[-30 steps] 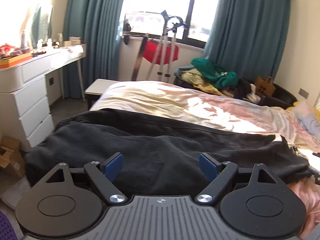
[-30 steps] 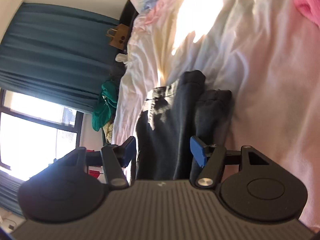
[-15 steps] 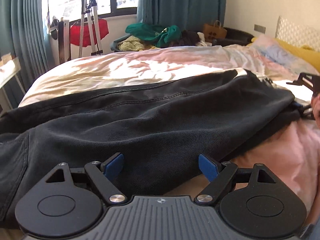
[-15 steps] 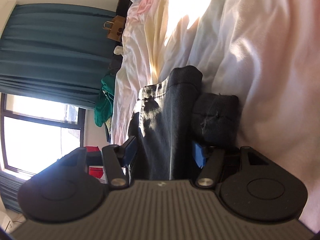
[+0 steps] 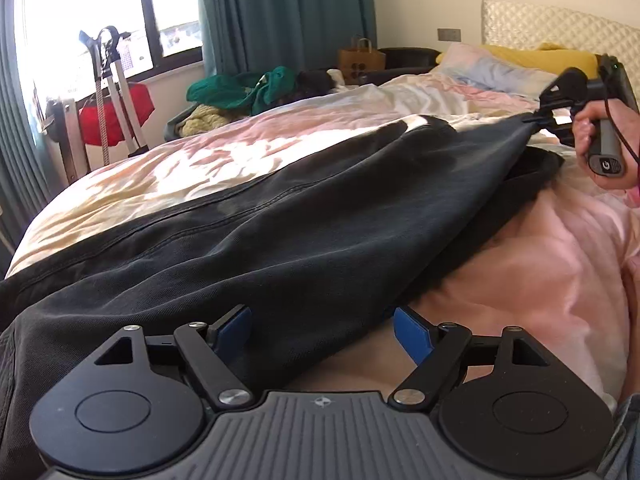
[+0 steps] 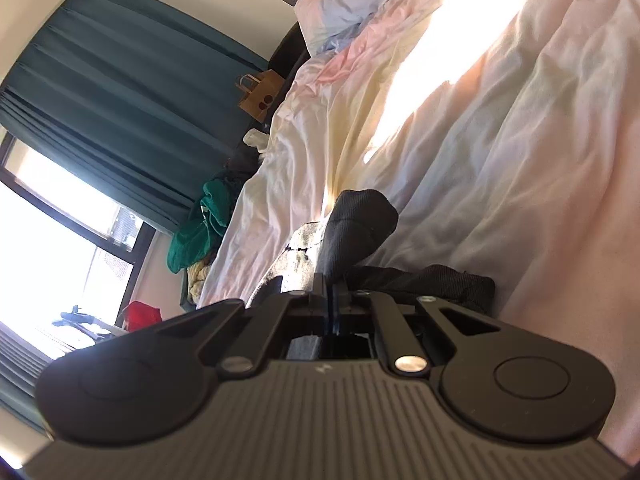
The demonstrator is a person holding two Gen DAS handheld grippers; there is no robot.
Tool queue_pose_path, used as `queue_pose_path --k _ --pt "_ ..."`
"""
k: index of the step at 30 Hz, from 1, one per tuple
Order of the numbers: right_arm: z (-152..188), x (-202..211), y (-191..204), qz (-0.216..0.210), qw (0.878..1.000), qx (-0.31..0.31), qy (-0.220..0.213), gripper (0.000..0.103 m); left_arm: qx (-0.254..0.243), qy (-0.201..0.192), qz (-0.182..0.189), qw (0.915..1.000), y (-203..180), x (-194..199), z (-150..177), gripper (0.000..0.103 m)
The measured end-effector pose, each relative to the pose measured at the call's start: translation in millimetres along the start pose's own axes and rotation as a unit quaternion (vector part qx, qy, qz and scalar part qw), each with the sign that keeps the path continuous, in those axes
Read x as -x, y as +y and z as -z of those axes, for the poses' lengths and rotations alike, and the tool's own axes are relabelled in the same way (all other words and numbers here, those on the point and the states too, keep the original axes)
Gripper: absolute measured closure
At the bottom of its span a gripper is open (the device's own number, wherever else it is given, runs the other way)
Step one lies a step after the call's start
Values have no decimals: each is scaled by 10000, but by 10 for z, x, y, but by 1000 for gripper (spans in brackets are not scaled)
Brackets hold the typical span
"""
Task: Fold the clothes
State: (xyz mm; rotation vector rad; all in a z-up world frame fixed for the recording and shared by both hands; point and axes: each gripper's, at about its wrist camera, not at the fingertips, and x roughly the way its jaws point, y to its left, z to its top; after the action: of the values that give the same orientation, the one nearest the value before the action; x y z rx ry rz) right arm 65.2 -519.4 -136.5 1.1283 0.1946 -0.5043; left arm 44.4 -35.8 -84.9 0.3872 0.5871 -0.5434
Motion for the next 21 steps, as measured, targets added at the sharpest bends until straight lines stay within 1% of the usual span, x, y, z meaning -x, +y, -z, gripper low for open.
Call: queue_pose_path --k 1,2,3,4,5,6,7,8,10,11,13,16,19,21 --pt "-5 18 9 4 10000 4 -16 98 -55 14 -59 10000 -21 -25 12 24" --pt "-4 33 12 29 10000 -4 -22 98 -109 28 -118 9999 -42 -50 24 30" --pt "-1 46 12 63 10000 -16 -24 98 -87 26 -136 9999 -38 -76 31 32" --pt "2 59 12 98 9999 -28 -25 98 -9 -4 -119 9999 -14 -92 33 36" --pt "5 72 12 132 9999 -40 -27 98 93 -57 -73 9999 20 -97 26 45" --pt "8 86 14 162 9999 -46 -29 98 196 -95 6 9998 53 -96 15 52" --pt "11 101 17 191 9998 -50 -31 98 312 -110 113 9994 83 -93 1 65" --pt "15 126 19 214 9998 -50 -33 98 404 -137 188 9989 105 -70 -12 82" --pt "23 183 20 251 9997 -58 -40 98 543 -215 285 9979 139 0 -36 96" --pt "26 213 19 265 9996 -72 -45 98 587 -307 305 9973 148 54 -50 99" --pt "23 257 18 296 9995 -99 -41 98 693 -475 338 9959 183 160 -79 100" --pt "24 284 0 482 9988 -116 30 98 919 -543 456 9932 245 261 -96 100" --pt "61 266 -96 796 9960 -311 254 97 971 -389 410 9937 210 254 -70 100" --pt "75 242 -158 889 9944 -443 374 97 979 -247 346 9943 182 218 -41 99"
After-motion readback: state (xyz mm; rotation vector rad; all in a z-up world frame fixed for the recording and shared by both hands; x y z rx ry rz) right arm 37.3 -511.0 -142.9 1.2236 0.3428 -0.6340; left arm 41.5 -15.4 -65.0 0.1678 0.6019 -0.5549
